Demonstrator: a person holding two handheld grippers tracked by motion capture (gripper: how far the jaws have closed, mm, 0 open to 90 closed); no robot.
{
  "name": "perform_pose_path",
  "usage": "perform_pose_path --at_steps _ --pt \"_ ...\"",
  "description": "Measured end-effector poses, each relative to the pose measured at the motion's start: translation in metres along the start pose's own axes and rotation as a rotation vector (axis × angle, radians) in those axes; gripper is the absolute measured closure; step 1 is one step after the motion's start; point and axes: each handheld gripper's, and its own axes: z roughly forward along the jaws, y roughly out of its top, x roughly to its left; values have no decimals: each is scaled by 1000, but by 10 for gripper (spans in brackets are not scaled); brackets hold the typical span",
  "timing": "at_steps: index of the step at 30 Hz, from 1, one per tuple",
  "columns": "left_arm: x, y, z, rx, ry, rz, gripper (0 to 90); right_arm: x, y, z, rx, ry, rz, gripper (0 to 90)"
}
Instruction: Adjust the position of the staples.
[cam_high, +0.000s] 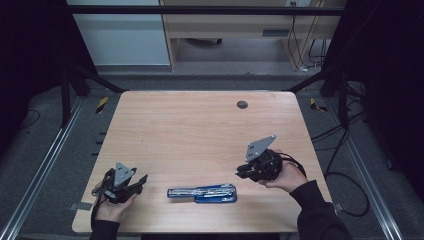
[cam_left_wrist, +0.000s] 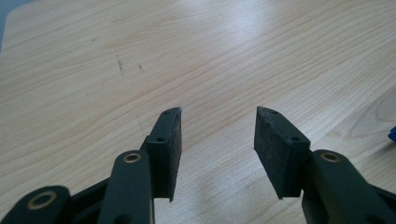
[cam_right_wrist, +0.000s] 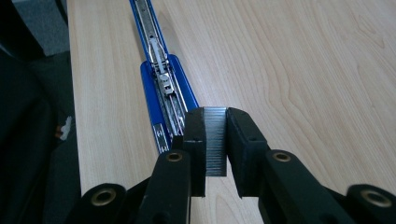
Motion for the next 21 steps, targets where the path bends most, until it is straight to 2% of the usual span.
perform_pose_path --at_steps 3,9,14,21 --pt "0 0 0 0 0 -1 518 1 5 3 23 13 -22 781" --pt "1 0 0 0 -2 -3 519 0 8 10 46 43 -42 781" --pt "1 -1 1 3 -1 -2 519 1 11 17 55 78 -78 782" --pt "1 0 1 1 7 1 520 1 17 26 73 95 -98 782"
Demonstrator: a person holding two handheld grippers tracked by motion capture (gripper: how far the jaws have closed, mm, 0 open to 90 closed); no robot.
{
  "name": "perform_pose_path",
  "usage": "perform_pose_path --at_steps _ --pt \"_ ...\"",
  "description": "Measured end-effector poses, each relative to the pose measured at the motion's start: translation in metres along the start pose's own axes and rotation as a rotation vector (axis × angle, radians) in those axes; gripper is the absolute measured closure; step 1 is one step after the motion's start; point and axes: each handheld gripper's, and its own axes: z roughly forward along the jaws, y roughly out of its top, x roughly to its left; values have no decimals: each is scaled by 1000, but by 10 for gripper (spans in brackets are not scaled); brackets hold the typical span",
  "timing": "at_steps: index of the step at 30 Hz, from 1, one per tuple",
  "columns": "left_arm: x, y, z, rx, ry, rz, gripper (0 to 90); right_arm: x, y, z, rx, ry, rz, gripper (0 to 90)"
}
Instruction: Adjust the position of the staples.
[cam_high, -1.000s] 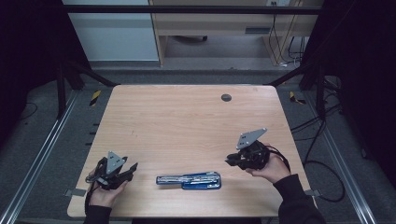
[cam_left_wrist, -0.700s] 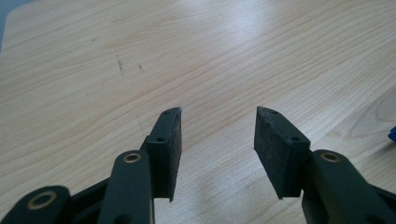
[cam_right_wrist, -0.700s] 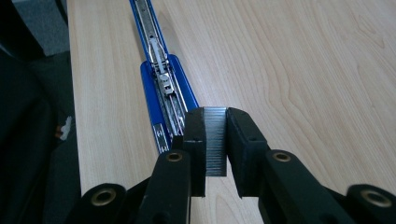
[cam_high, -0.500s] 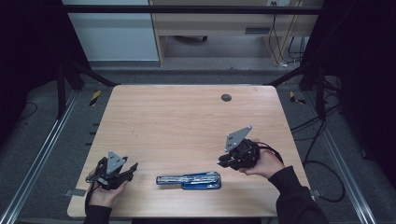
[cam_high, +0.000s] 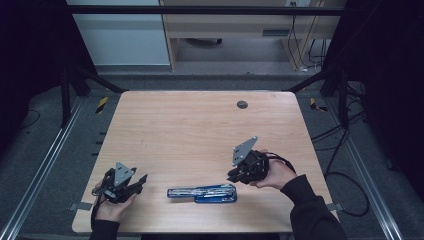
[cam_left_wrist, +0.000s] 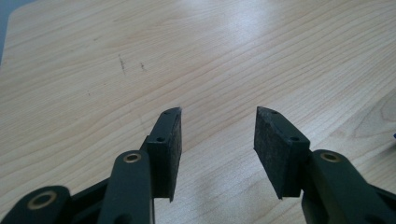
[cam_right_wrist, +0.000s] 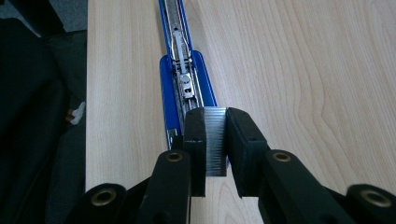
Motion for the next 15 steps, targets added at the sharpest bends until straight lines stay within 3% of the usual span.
perform_pose_path --at_steps 15 --pt "0 0 1 6 -3 -4 515 3 9 18 26 29 -65 781"
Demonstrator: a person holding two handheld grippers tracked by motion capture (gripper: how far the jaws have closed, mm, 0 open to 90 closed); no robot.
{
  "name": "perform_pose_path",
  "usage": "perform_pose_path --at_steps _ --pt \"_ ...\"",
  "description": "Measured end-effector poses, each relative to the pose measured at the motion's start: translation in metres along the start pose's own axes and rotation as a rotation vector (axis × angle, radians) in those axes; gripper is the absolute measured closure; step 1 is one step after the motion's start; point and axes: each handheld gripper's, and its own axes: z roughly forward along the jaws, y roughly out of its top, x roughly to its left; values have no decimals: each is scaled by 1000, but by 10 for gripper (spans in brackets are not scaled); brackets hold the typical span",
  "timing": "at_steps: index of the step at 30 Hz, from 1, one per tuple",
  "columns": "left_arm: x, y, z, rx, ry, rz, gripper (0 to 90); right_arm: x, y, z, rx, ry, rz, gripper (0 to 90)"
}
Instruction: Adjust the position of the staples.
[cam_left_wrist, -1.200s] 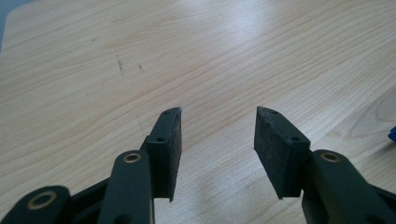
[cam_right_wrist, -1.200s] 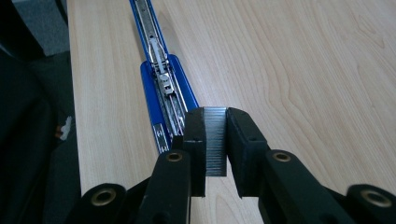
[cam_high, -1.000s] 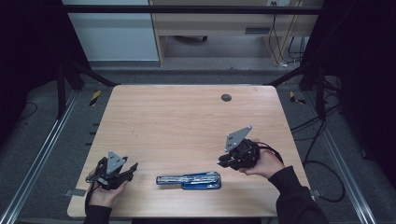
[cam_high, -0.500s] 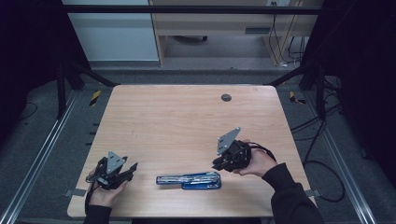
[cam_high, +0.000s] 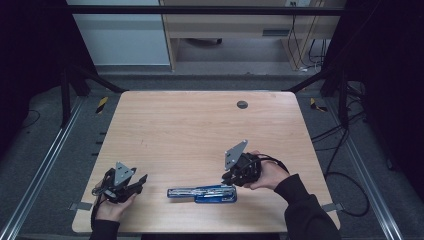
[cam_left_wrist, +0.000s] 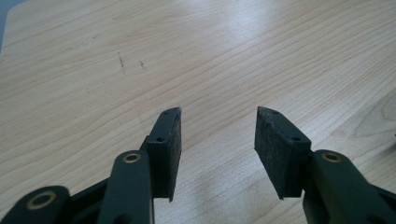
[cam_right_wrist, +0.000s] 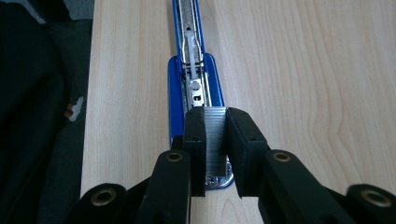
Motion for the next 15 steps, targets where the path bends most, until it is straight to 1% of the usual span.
perform_pose_path --at_steps 5,6,11,14,15 --pt "-1 0 0 0 -2 0 514 2 0 8 21 22 -20 781" --pt "-1 0 0 1 -1 1 514 2 0 9 31 19 -26 782" --pt "-1 0 0 2 -1 2 514 1 -3 15 46 24 -36 782" --pt "-1 0 0 2 -1 1 514 0 -5 18 46 29 -29 782" --pt "-1 0 0 2 -1 1 515 0 -6 19 50 33 -40 782"
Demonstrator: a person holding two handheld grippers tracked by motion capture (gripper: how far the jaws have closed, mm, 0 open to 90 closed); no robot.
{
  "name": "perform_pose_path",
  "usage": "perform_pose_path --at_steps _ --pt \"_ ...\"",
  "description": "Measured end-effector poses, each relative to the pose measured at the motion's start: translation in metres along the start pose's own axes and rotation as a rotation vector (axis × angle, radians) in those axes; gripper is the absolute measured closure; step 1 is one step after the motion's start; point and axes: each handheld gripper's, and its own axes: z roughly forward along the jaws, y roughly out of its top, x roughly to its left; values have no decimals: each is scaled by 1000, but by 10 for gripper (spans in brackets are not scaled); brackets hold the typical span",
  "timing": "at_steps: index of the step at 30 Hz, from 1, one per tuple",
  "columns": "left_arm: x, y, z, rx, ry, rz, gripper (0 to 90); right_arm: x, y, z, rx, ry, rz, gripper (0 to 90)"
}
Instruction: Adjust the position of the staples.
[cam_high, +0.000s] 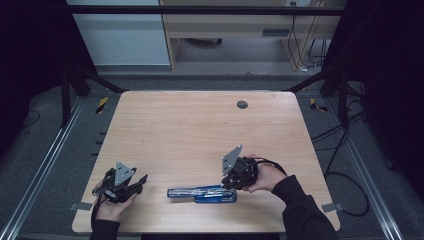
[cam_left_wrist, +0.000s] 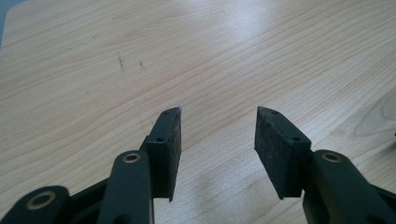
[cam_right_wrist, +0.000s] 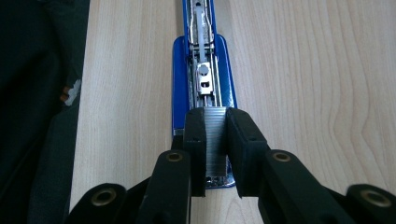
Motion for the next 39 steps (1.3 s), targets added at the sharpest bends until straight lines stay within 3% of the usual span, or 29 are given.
perform_pose_path --at_steps 39 --pt "0 0 1 5 0 1 517 -7 -4 21 67 54 -32 781"
